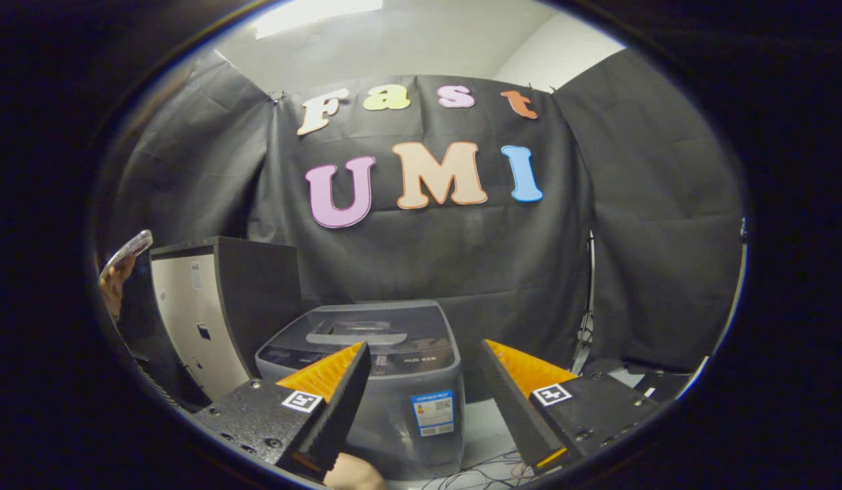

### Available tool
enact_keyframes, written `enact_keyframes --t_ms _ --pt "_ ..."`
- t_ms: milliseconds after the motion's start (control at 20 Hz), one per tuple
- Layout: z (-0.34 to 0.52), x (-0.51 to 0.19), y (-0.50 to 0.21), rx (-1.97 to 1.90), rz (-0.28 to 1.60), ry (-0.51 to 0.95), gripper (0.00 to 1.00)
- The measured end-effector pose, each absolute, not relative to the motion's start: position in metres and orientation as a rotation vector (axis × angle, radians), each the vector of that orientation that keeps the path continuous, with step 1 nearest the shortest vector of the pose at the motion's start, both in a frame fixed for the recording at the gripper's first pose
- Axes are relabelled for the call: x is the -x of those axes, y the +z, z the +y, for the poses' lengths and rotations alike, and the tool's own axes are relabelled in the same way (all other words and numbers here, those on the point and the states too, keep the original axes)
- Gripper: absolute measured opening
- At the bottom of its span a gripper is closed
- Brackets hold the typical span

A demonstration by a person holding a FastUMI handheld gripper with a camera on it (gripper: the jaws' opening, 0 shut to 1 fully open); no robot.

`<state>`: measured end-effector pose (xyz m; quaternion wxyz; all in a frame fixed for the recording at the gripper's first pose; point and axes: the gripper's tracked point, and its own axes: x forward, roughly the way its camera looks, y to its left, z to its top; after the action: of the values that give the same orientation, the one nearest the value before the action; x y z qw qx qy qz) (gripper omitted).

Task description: Put the clothes into the washing machine and then close the washing machine lid.

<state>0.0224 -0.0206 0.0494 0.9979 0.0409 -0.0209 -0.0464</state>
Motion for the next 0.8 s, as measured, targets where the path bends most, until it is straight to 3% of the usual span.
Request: enact_keyframes --t_ms 800 --pt "-0.011 0.005 0.005 -0.013 0.000 -0.090 0.96"
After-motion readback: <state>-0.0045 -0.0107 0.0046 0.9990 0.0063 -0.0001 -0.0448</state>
